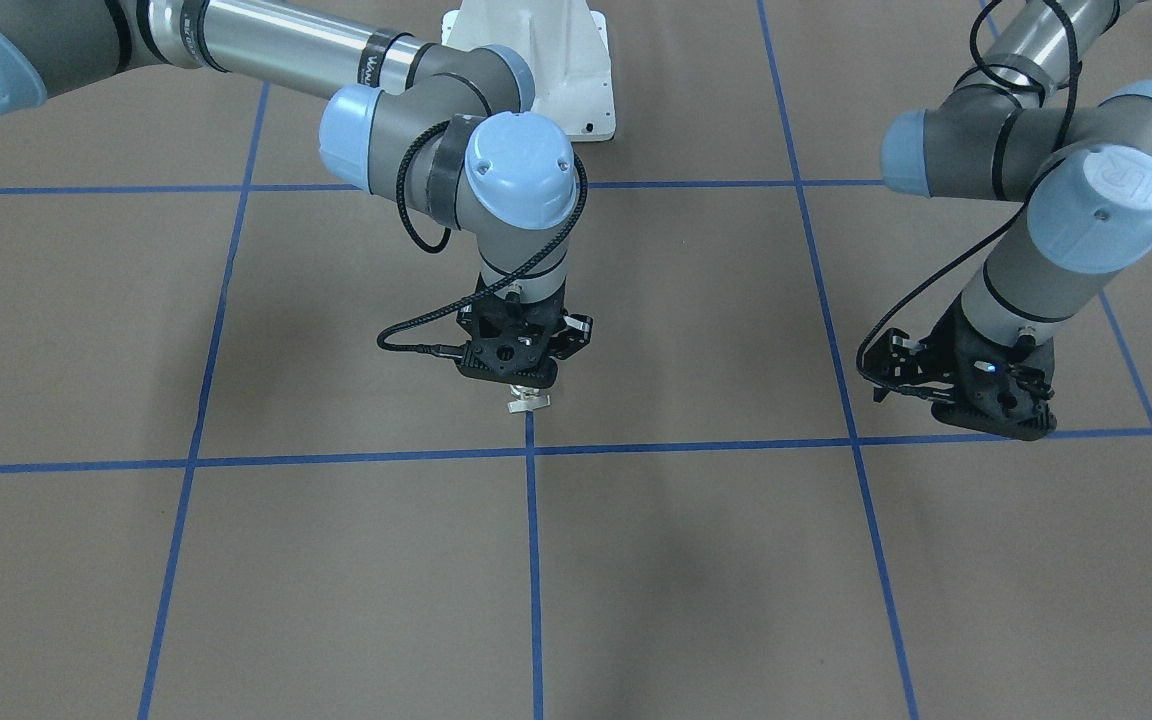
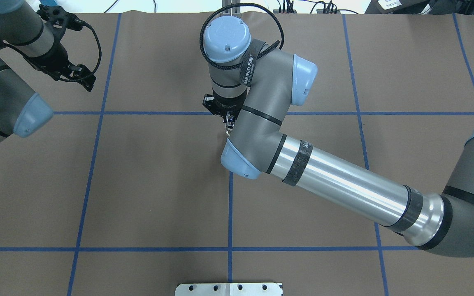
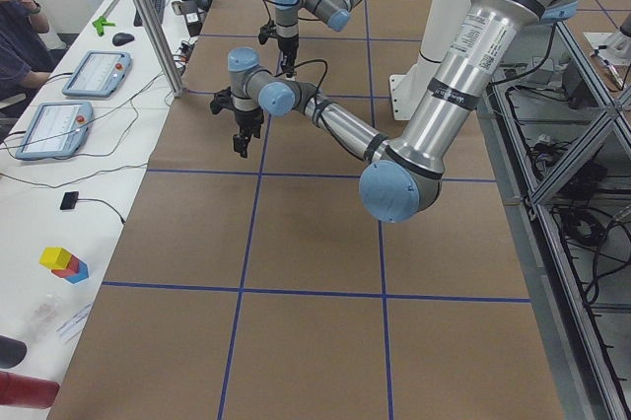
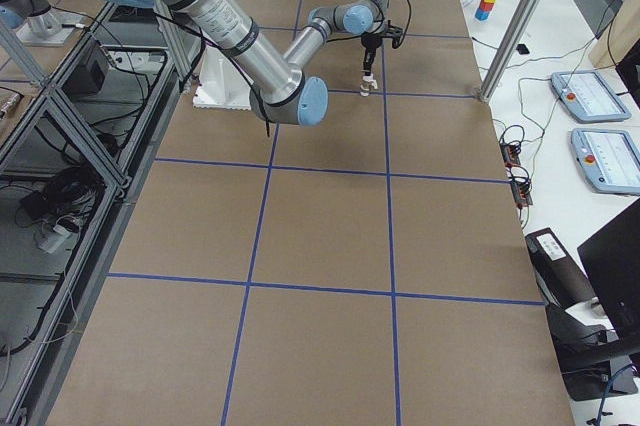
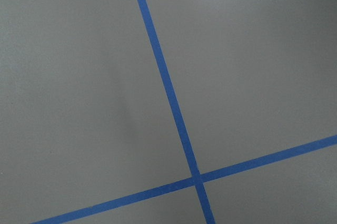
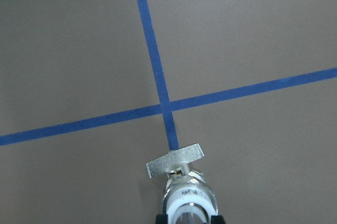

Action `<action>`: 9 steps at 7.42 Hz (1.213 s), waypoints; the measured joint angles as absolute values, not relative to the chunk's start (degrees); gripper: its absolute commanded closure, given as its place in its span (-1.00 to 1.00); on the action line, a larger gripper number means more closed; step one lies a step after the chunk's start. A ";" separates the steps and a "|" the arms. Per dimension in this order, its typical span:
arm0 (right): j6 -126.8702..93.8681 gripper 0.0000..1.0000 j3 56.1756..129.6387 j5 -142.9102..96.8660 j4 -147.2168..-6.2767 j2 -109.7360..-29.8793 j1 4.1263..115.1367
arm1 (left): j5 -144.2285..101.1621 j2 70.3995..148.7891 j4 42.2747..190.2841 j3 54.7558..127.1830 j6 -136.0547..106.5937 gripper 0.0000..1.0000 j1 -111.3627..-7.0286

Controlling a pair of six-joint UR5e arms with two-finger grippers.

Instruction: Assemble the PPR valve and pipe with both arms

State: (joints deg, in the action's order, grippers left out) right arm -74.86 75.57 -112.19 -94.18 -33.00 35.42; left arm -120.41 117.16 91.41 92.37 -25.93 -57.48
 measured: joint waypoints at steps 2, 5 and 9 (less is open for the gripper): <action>-74.72 -0.97 75.64 -112.14 -94.15 -33.22 35.37 | -120.41 117.10 91.41 92.37 -25.93 -0.99 -57.48; -74.74 -0.98 75.88 -112.07 -94.13 -33.30 35.35 | -120.41 117.07 91.41 92.37 -25.93 -0.99 -57.48; -73.93 -0.99 82.38 -114.11 -96.56 -34.23 38.19 | -121.24 117.01 91.27 93.24 -25.31 -1.00 -58.22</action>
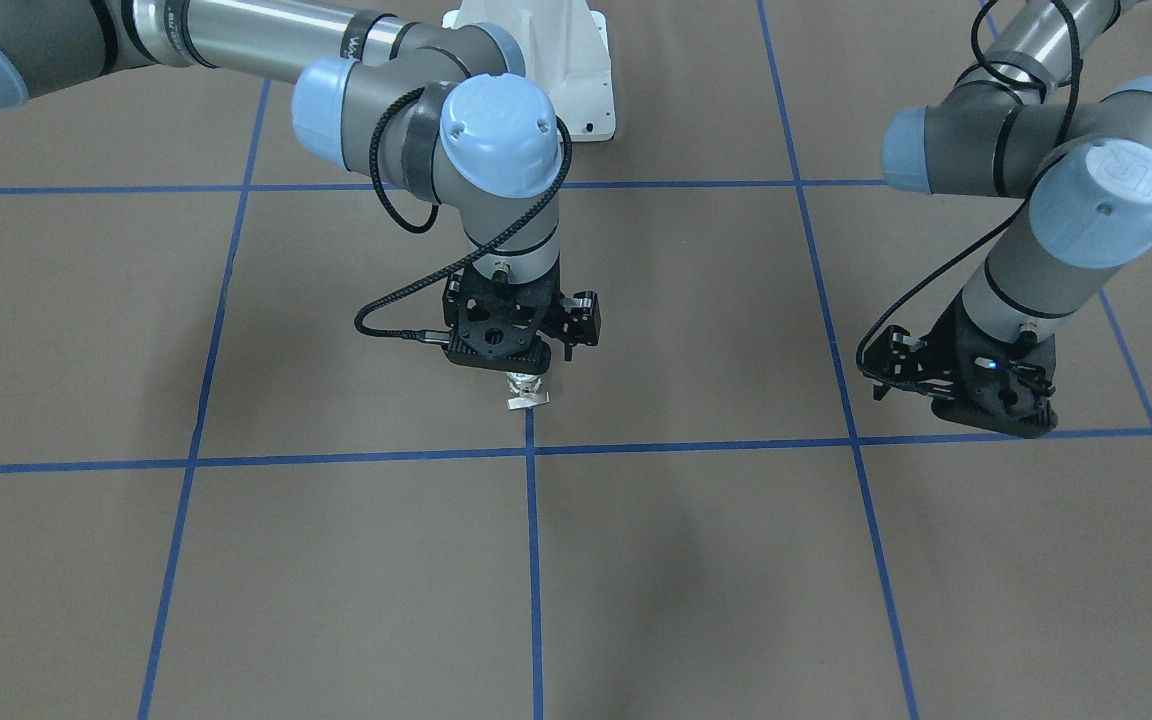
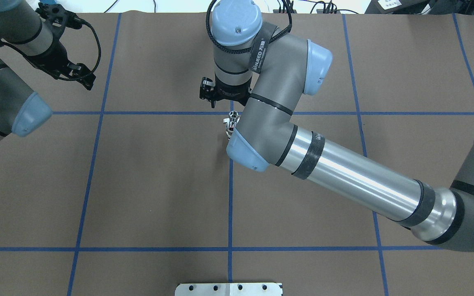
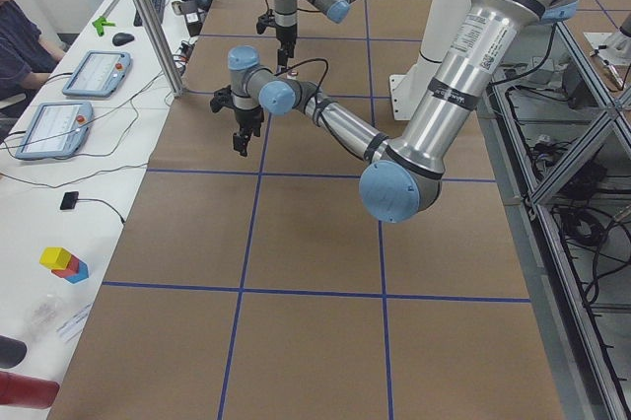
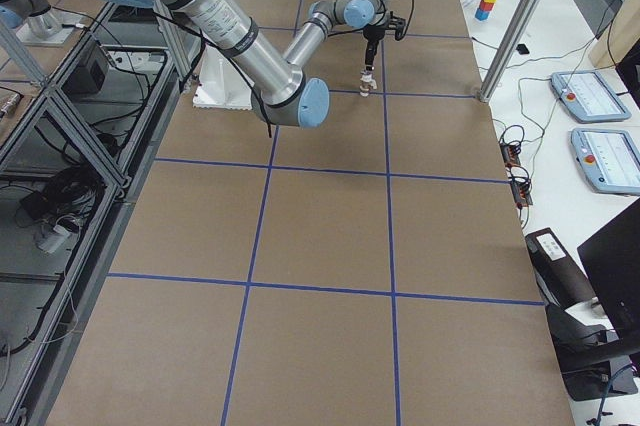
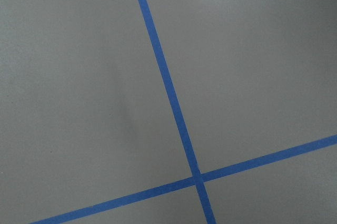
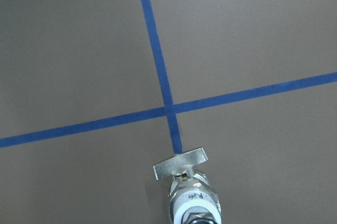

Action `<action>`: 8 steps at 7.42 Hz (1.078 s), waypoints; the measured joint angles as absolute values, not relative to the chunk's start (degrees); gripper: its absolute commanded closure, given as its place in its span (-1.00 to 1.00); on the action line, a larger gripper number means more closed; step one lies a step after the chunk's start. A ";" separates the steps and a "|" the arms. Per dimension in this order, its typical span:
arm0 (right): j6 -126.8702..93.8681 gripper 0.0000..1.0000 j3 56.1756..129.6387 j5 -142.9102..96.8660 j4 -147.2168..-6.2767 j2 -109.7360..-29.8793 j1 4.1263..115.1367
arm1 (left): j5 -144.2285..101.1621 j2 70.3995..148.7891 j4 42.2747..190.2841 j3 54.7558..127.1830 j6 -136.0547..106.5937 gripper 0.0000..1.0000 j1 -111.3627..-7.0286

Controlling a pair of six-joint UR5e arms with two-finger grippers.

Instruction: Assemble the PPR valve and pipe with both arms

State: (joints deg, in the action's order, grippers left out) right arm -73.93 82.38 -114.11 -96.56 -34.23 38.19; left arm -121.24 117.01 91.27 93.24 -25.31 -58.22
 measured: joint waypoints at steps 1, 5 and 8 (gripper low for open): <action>-71.08 -0.99 87.21 -115.62 -100.80 -35.83 40.32 | -123.16 116.15 91.10 94.02 -23.87 -1.00 -59.87; -37.68 -0.99 105.76 -123.22 -117.07 -53.47 58.34 | -129.63 107.14 90.50 97.11 -9.14 -1.00 -73.07; -16.14 -0.99 104.87 -126.29 -116.80 -67.46 73.27 | -131.74 100.67 91.09 97.24 -4.23 -1.00 -80.61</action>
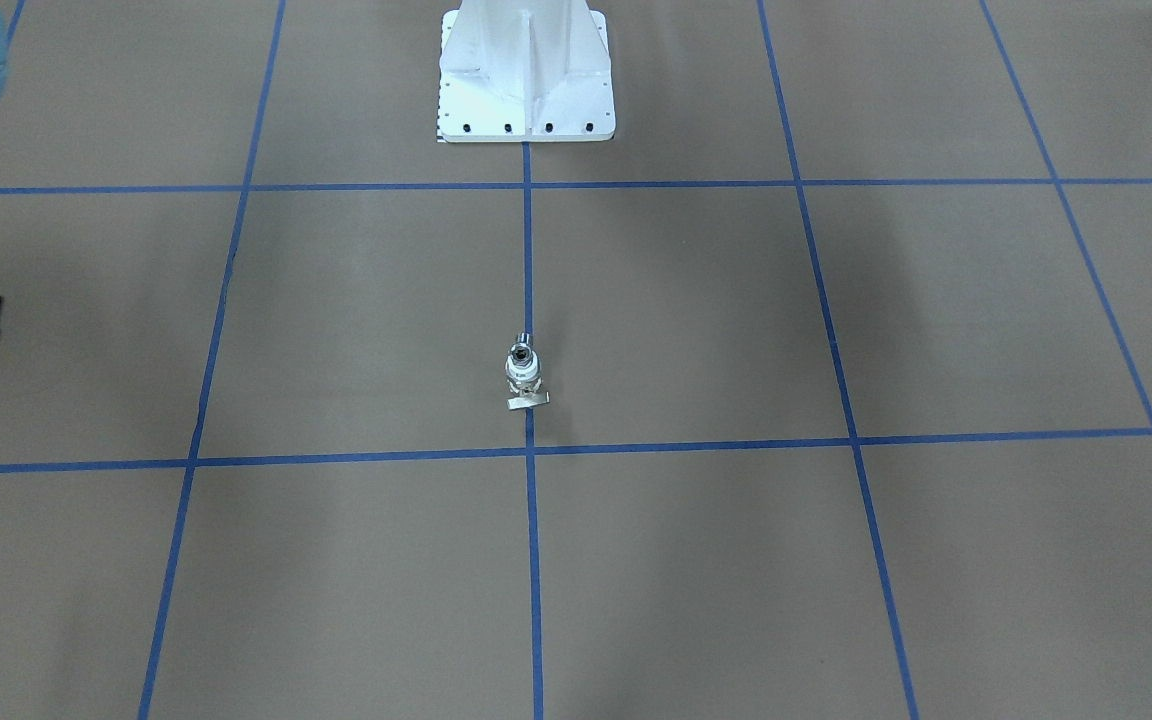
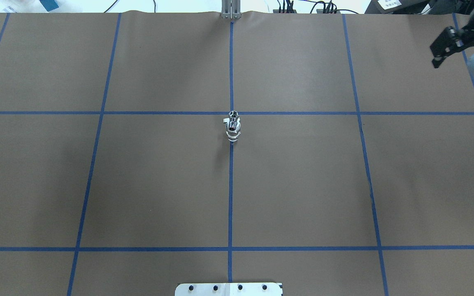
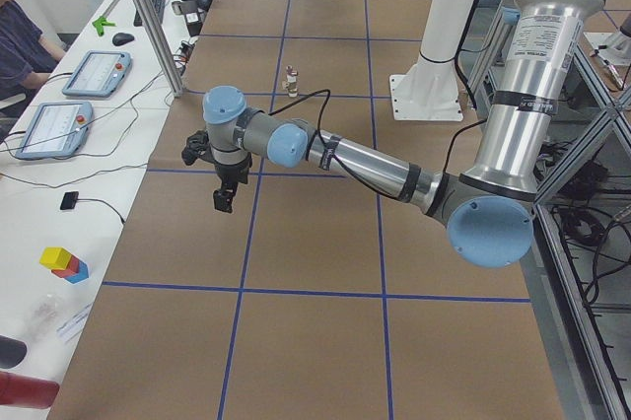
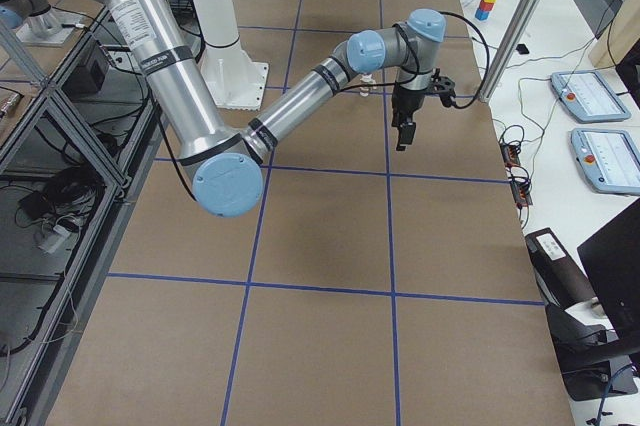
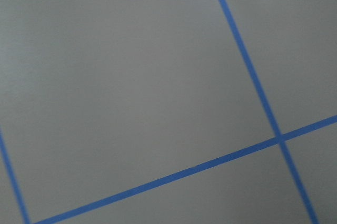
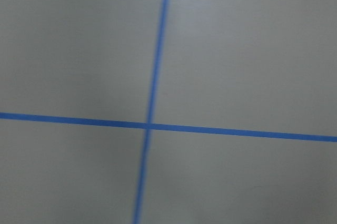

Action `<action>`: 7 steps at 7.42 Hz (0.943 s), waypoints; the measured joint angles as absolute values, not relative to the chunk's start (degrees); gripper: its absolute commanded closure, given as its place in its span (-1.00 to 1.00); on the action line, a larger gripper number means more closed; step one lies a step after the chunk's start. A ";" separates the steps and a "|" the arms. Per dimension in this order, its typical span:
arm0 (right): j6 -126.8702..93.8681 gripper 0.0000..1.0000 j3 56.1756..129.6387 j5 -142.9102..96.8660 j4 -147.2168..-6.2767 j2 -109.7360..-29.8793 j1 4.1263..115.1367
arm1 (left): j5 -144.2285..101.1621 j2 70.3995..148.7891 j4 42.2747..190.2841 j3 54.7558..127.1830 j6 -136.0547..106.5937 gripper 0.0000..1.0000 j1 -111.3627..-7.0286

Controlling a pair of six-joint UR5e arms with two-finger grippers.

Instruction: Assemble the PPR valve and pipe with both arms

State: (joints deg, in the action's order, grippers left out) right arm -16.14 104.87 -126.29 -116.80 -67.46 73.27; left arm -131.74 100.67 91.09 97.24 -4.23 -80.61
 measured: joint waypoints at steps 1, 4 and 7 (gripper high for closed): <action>-11.45 -0.99 103.49 -126.42 -114.77 -70.56 76.51 | -131.74 98.55 91.13 97.07 0.43 -0.99 -82.36; -2.82 -0.99 98.24 -127.42 -99.77 -79.26 82.37 | -131.72 94.67 91.24 95.71 9.19 -1.00 -86.40; -2.52 -0.99 93.94 -127.54 -94.46 -83.12 84.41 | -131.47 93.76 91.44 94.35 9.89 -1.00 -86.99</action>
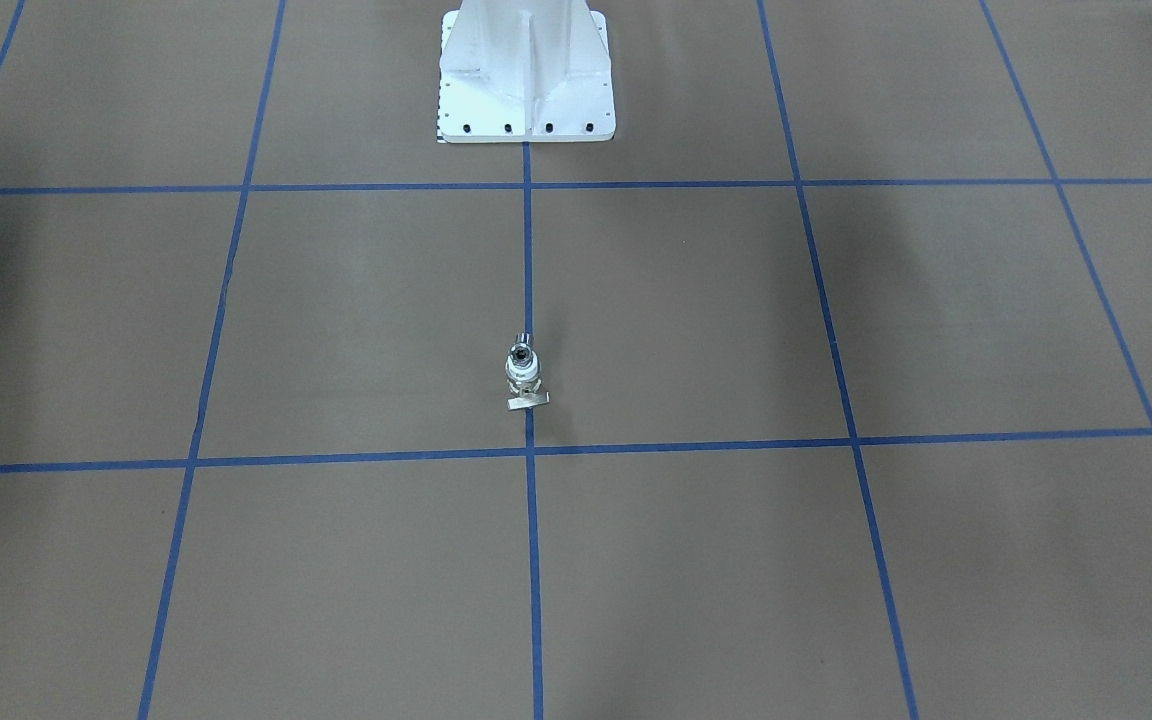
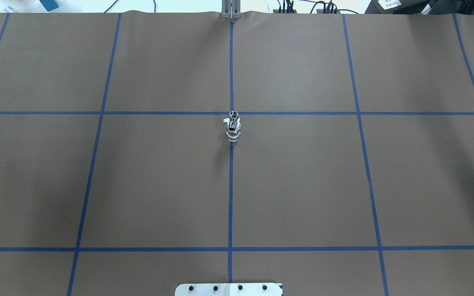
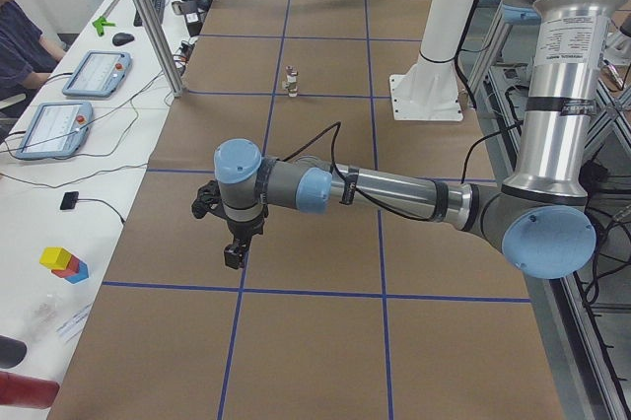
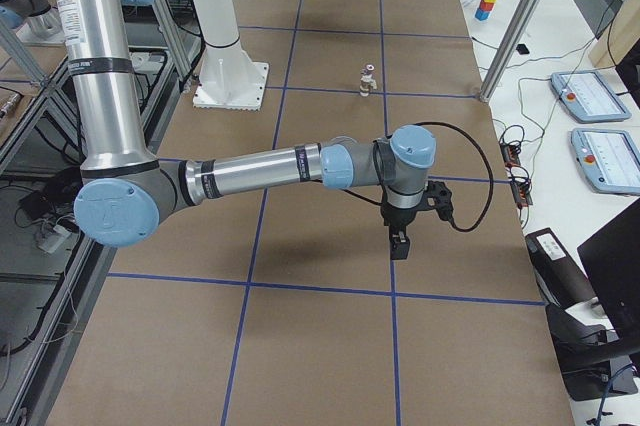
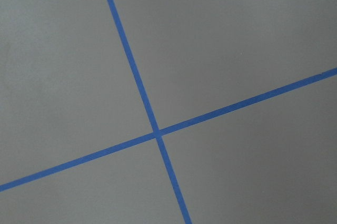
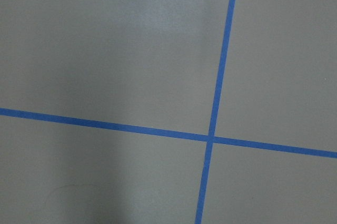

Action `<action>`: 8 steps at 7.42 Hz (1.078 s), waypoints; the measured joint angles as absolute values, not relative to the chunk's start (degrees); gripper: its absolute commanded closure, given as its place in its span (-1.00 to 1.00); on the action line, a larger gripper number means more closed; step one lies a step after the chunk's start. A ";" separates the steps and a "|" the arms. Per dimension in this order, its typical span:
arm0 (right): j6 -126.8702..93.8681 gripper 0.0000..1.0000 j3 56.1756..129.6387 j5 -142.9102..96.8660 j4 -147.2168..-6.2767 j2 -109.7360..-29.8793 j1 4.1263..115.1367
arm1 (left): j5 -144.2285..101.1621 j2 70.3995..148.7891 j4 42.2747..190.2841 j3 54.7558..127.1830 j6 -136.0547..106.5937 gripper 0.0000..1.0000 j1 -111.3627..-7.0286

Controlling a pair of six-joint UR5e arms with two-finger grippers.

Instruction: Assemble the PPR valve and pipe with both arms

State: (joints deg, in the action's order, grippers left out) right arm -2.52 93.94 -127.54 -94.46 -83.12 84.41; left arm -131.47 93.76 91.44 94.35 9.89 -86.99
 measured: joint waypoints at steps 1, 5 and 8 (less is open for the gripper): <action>-2.31 -0.99 93.49 -127.52 -94.18 -83.84 84.52 | -131.38 92.86 92.02 93.67 10.04 -0.99 -87.04; -2.42 -0.99 92.00 -127.56 -93.93 -86.48 86.05 | -131.70 92.23 93.83 91.79 7.46 -1.00 -88.28; -2.75 -0.99 91.53 -128.81 -94.01 -87.89 86.39 | -131.83 92.42 93.75 91.92 4.18 -1.00 -88.41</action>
State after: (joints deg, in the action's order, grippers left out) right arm -2.75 91.53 -128.81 -94.01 -87.89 86.39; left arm -131.83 92.42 93.75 91.92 4.18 -88.41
